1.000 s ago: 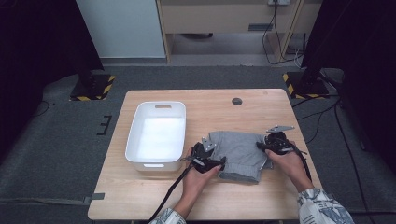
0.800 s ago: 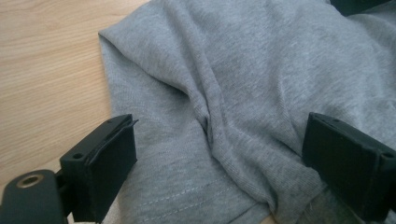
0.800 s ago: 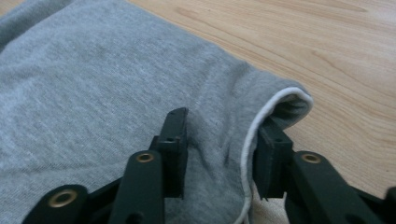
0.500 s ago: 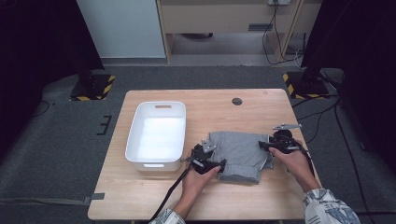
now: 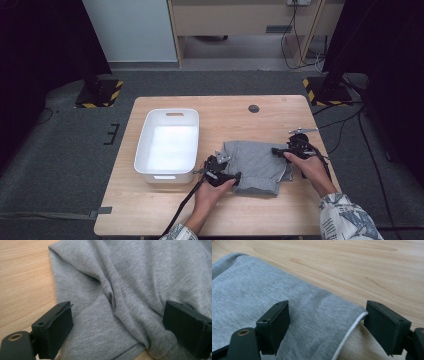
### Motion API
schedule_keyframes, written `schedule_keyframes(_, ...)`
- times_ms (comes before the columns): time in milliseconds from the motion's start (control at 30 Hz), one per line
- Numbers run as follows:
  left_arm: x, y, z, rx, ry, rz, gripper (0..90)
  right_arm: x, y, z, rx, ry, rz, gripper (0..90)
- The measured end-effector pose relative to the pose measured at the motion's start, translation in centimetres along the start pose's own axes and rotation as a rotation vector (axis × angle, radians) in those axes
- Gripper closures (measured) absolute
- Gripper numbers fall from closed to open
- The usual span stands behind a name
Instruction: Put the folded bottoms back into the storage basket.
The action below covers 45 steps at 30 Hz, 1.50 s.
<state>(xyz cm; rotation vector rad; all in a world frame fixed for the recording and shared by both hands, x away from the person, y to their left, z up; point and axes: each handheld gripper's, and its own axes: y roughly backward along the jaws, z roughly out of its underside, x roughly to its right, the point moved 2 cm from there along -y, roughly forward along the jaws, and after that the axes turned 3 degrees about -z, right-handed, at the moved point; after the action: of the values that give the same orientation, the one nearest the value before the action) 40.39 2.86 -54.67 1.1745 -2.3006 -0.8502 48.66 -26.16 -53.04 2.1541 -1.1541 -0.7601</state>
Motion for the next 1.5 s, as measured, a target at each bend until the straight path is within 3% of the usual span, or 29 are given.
schedule_keyframes(233,0.0,0.1,0.1,0.003,-0.006,0.007,9.7,0.2,-0.4,0.2,-0.028,-0.024,-0.04,22.7)
schedule_keyframes(400,0.1,0.1,0.1,0.006,-0.015,0.006,11.1,0.1,-0.5,0.6,-0.03,-0.021,-0.069,29.6)
schedule_keyframes(567,0.1,0.1,0.1,0.004,-0.017,0.008,11.6,-0.4,-0.5,0.7,-0.034,0.022,-0.084,45.3)
schedule_keyframes(767,0.1,0.7,-0.4,0.039,-0.021,-0.001,11.6,-1.1,-0.4,0.6,-0.033,0.088,-0.045,60.7)
schedule_keyframes(833,0.1,1.0,-0.6,0.052,-0.027,-0.014,11.2,-1.2,-0.3,0.6,-0.033,0.105,-0.031,62.6)
schedule_keyframes(1033,-0.2,0.7,-0.7,0.059,0.012,-0.061,11.0,-1.8,-0.3,0.4,-0.053,0.147,0.009,66.3)
schedule_keyframes(1200,-0.6,0.4,-1.1,0.066,0.02,-0.093,13.2,-1.7,-0.2,0.5,-0.045,0.151,0.001,66.4)
schedule_keyframes(1433,-0.9,-0.3,-0.4,-0.012,0.021,-0.086,13.0,-1.6,-0.2,0.6,-0.039,0.145,-0.002,66.1)
schedule_keyframes(1500,-0.9,-0.3,-0.2,-0.005,0.008,-0.087,12.3,-1.6,-0.2,0.6,-0.036,0.141,-0.004,66.0)
